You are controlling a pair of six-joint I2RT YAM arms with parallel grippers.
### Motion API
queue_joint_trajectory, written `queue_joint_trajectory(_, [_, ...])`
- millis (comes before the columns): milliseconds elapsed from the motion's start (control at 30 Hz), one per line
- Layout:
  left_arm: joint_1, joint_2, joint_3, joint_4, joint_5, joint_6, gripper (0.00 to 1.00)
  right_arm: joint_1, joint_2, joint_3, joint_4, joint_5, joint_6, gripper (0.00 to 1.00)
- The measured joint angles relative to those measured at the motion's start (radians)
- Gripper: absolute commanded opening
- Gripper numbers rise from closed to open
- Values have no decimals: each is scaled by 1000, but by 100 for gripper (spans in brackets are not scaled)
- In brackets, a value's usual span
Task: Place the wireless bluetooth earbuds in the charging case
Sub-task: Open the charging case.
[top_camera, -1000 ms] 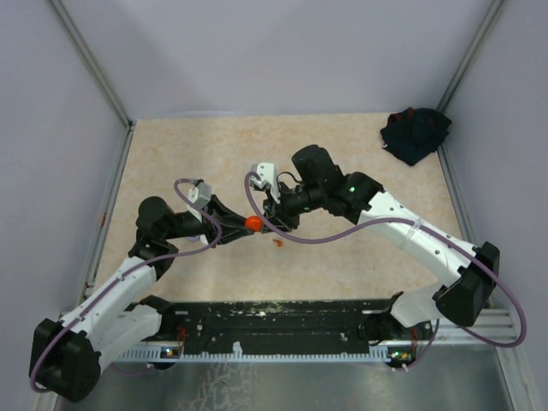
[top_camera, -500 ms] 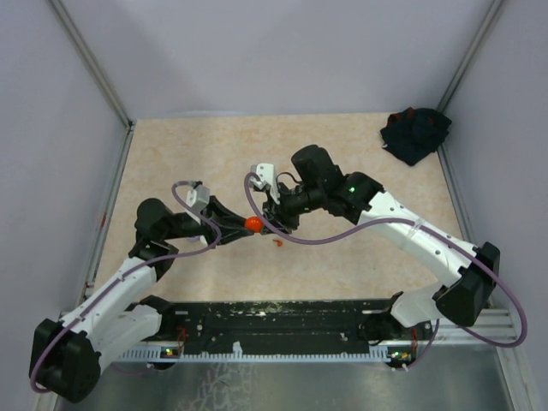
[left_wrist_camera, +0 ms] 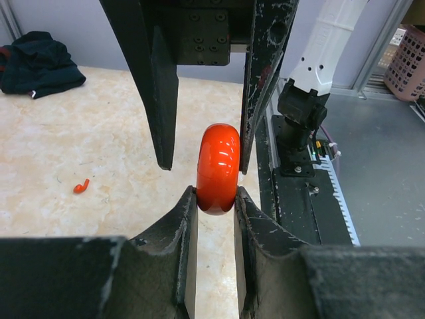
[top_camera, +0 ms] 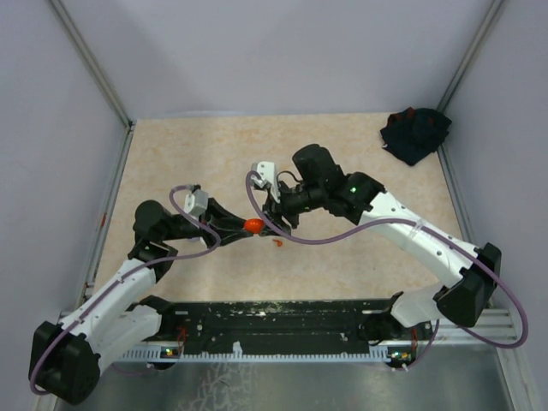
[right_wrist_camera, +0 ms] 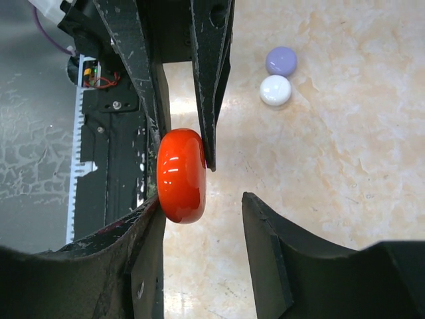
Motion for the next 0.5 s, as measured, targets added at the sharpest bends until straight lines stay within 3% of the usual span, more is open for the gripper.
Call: queue_joint_trajectory(500, [-27,-33,0,-91,-9,112,0,0,-51,0,39,29,37,50])
